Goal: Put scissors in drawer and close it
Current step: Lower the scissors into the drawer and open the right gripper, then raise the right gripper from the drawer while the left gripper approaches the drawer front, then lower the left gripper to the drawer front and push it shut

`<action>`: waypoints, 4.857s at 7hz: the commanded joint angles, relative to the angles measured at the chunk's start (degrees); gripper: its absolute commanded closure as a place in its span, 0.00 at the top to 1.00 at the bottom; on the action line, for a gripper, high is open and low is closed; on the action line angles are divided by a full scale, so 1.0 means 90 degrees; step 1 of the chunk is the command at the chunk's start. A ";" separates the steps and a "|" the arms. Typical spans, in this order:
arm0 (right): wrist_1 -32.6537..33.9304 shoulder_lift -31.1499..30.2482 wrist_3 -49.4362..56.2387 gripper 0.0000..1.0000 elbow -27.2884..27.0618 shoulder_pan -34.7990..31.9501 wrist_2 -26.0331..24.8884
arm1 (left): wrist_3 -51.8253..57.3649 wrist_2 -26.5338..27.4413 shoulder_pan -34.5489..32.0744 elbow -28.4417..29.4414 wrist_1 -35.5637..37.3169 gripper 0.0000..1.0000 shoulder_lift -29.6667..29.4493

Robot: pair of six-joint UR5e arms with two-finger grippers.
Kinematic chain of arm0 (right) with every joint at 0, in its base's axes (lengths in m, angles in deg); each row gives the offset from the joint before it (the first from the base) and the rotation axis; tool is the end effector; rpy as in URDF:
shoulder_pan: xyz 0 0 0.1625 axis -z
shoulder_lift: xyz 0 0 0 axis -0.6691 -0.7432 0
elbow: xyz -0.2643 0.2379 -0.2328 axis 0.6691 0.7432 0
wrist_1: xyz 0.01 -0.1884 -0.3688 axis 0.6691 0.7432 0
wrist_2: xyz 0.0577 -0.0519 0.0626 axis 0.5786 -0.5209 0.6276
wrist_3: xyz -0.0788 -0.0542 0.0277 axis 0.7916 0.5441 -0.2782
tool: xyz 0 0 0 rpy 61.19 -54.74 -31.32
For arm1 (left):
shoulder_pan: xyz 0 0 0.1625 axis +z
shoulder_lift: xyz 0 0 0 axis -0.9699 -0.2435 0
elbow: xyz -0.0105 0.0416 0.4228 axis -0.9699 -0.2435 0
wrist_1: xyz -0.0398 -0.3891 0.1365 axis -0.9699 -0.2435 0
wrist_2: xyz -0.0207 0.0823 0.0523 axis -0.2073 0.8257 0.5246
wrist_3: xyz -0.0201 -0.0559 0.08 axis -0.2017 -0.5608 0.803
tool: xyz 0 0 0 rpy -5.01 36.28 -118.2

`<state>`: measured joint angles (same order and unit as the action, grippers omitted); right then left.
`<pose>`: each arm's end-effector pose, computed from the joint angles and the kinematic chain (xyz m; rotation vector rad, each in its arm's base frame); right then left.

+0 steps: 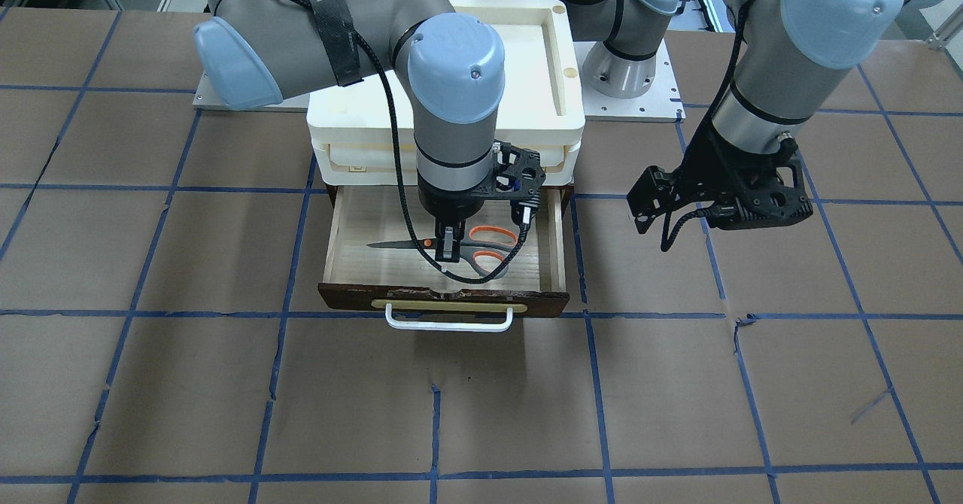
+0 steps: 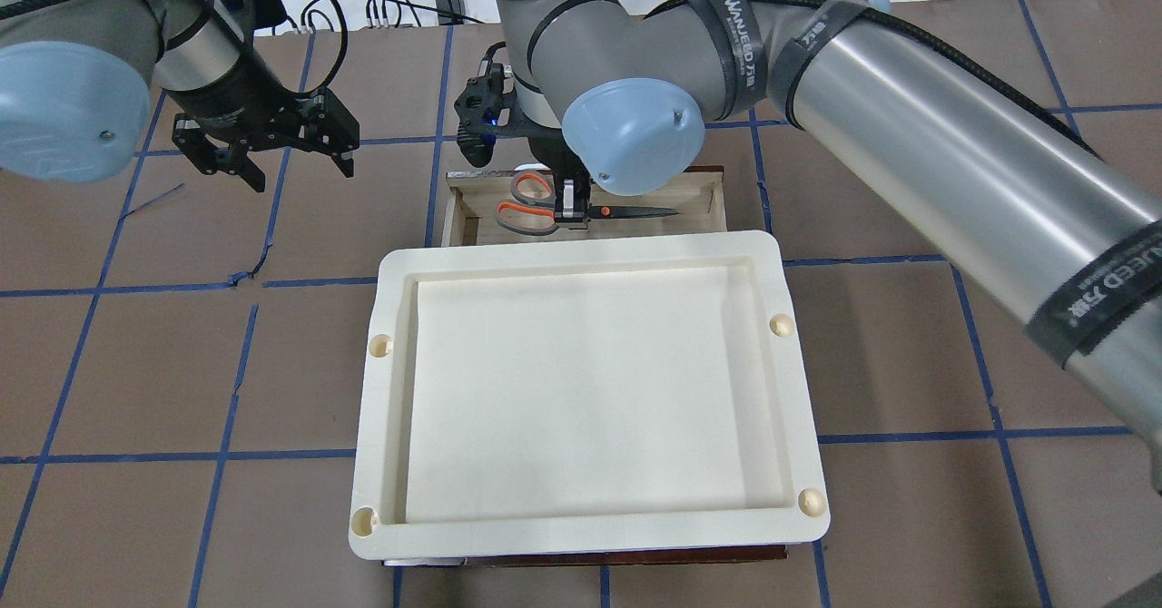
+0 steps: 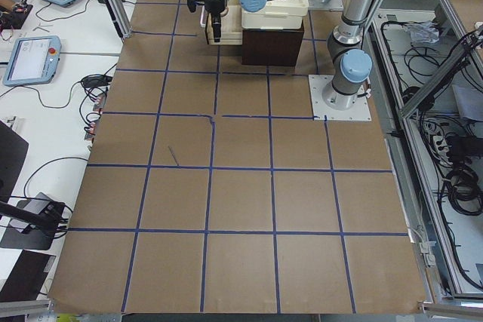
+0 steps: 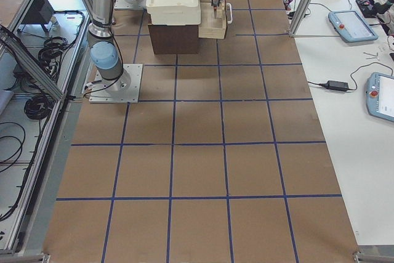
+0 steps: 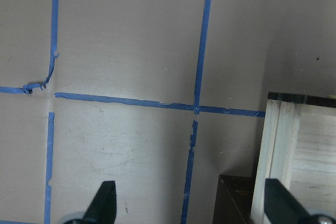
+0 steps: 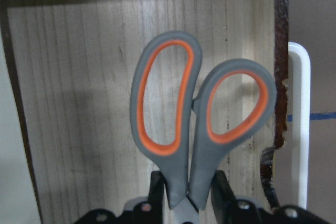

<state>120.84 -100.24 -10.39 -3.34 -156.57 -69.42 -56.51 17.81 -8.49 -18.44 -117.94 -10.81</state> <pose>0.3893 -0.5321 0.3641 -2.1574 2.2828 0.0327 -0.0842 -0.5371 0.4277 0.1956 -3.1083 0.0331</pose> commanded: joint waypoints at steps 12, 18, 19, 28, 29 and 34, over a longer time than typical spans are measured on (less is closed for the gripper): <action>0.0265 0.0027 -0.0680 0.82 -0.0173 0.0064 0.0108 | -0.0153 -0.1073 0.0041 0.1044 0.0249 1.00 -0.1248; -0.1972 -0.2011 -0.1591 0.95 -0.0209 0.2329 0.0373 | -0.0474 -0.1328 -0.0270 0.0996 0.1021 1.00 -0.2274; -0.2002 -0.2199 -0.2757 1.00 -0.0229 0.2359 0.0362 | -0.0610 -0.1328 -0.0484 0.0948 0.1041 1.00 -0.2314; -0.2031 -0.2318 -0.6499 1.00 -0.0347 0.2810 0.0167 | -0.1041 -0.1318 -0.0574 0.0870 0.0134 1.00 -0.2091; -0.2031 -0.2318 -0.6500 1.00 -0.0347 0.2799 0.0167 | -0.1041 -0.1318 -0.0574 0.0860 0.0055 1.00 -0.2061; -0.1963 -0.2347 -0.6490 1.00 -0.0356 0.2799 0.0196 | -0.1051 -0.1308 -0.0749 0.0695 -0.0258 1.00 -0.1817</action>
<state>102.93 -121.19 -68.87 -6.54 -131.38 -67.63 -65.90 6.03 -14.78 -11.31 -120.02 -27.74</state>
